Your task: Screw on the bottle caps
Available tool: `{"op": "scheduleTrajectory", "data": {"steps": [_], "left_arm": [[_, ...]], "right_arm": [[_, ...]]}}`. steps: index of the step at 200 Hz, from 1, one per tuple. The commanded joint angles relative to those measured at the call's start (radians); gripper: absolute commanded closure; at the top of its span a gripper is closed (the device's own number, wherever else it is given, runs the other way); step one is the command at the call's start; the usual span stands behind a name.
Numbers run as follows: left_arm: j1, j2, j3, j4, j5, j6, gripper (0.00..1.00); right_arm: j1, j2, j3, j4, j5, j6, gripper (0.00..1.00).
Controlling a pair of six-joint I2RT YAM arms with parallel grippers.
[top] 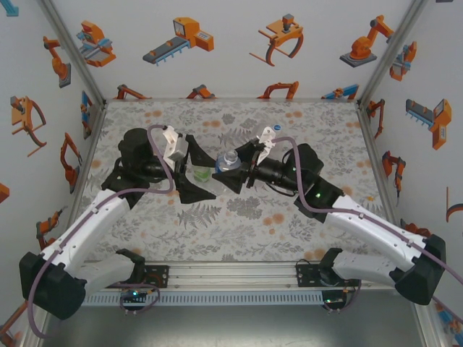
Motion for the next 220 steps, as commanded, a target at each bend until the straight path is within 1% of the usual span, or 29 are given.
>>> {"op": "scheduleTrajectory", "data": {"steps": [1,22,48,76,139,175,187,195,220], "left_arm": [[-0.007,0.006,0.024,-0.044,0.044,0.041,0.06],[-0.009,0.001,0.012,-0.008,0.022,0.016,0.08],[-0.013,-0.007,-0.007,0.048,0.006,-0.02,0.11],[-0.013,-0.017,-0.006,0.05,-0.006,-0.027,0.16],[-0.012,-0.025,-0.007,0.064,-0.01,-0.04,0.26],[-0.013,-0.018,-0.002,0.07,-0.001,-0.052,0.27],[-0.013,-0.018,-0.003,0.085,0.003,-0.065,0.21],[-0.012,-0.018,-0.005,0.09,0.004,-0.068,0.19],[-0.013,-0.015,-0.005,0.09,0.005,-0.068,0.18]], "right_arm": [[-0.002,0.014,0.04,0.117,-0.131,0.058,0.89],[-0.002,0.031,0.037,0.2,-0.16,0.099,0.9],[-0.003,0.051,0.033,0.277,-0.164,0.142,0.92],[-0.001,0.069,0.02,0.356,-0.167,0.178,0.93],[0.013,0.103,0.017,0.413,-0.144,0.181,0.98],[0.023,0.114,0.007,0.439,-0.144,0.151,0.99],[0.027,0.113,0.002,0.439,-0.132,0.134,1.0],[0.028,0.113,0.0,0.439,-0.127,0.128,1.0],[0.04,0.11,-0.004,0.439,-0.094,0.099,1.0]]}}
